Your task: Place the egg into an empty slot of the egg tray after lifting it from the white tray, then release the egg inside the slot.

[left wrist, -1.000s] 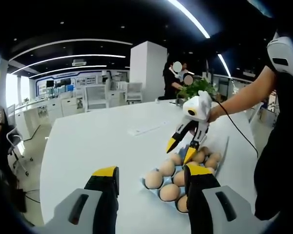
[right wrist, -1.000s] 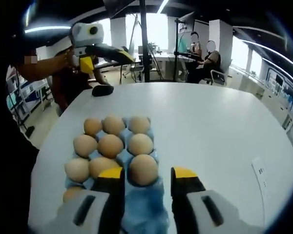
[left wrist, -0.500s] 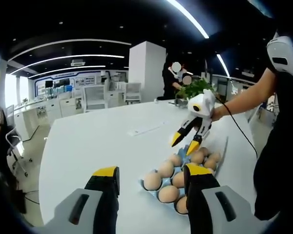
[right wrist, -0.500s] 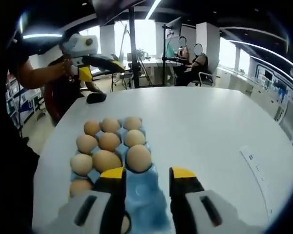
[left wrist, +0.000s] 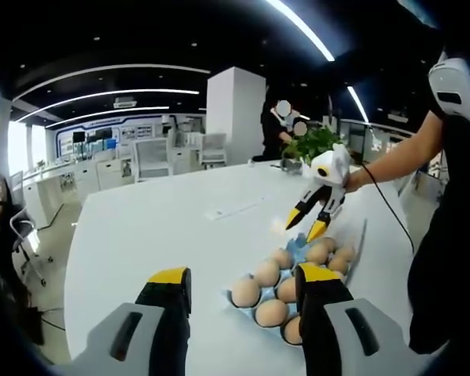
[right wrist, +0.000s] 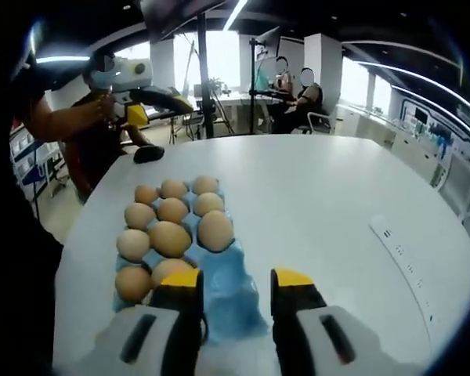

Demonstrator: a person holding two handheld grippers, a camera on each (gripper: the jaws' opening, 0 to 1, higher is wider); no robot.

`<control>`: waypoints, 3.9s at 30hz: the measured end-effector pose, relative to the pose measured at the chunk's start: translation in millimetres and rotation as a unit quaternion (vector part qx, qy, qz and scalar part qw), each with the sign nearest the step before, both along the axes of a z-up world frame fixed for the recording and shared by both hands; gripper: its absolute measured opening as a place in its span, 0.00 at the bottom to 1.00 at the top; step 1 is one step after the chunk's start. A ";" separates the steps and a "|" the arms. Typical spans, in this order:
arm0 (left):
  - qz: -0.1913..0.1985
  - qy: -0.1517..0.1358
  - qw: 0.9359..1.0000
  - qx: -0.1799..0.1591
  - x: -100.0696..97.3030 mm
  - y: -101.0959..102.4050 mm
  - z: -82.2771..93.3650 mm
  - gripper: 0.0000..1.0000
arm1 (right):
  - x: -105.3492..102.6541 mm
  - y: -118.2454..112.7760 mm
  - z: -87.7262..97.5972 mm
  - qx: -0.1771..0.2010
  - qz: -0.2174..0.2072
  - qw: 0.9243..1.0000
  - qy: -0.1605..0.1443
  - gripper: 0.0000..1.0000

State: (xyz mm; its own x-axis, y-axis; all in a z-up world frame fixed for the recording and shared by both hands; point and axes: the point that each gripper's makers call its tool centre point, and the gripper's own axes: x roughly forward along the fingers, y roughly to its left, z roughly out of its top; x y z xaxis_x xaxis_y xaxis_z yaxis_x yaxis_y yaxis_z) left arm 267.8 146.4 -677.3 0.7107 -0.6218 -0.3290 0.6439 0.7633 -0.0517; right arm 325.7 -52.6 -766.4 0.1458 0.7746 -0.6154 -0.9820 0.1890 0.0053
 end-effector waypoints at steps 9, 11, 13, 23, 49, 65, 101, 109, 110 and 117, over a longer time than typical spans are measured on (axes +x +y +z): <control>-0.002 0.001 1.000 0.001 -0.4 -1.0 -0.7 0.54 | 0.3 -32.2 2.1 0.000 -0.033 0.999 0.003 0.34; -0.002 0.001 1.000 0.002 0.1 -0.7 -0.9 0.54 | 1.9 -38.0 2.3 0.000 -0.041 0.999 0.003 0.34; -0.002 0.002 1.000 0.002 0.1 -1.3 -0.6 0.54 | 2.1 -42.5 1.7 -0.002 -0.045 0.999 0.003 0.34; -0.004 0.000 1.000 0.003 0.7 -2.7 0.5 0.54 | 3.8 -71.6 1.1 -0.010 -0.073 0.997 0.001 0.34; -0.004 -0.003 1.000 0.001 1.7 -5.1 3.8 0.54 | 4.1 -137.1 -0.2 -0.036 -0.138 0.990 -0.005 0.34; -0.007 0.003 1.000 0.004 -0.1 -5.3 0.7 0.54 | 16.3 -204.6 3.4 -0.070 -0.206 0.976 -0.022 0.34; -0.009 0.020 1.000 0.014 -3.8 -5.0 -6.7 0.61 | 33.8 -233.6 -23.0 -0.153 -0.184 0.969 0.055 0.36; -0.012 0.025 0.999 0.016 -6.6 -5.3 -8.9 0.62 | 25.7 -233.4 -25.6 -0.242 -0.065 0.968 0.001 0.26; -0.013 0.025 0.999 0.016 -6.8 -6.0 -9.1 0.62 | 26.3 -232.6 -26.8 -0.241 -0.071 0.968 0.009 0.26; -0.019 0.034 0.999 0.016 -8.5 -8.8 -11.6 0.64 | 28.9 -234.2 -31.3 -0.246 -0.079 0.965 0.050 0.27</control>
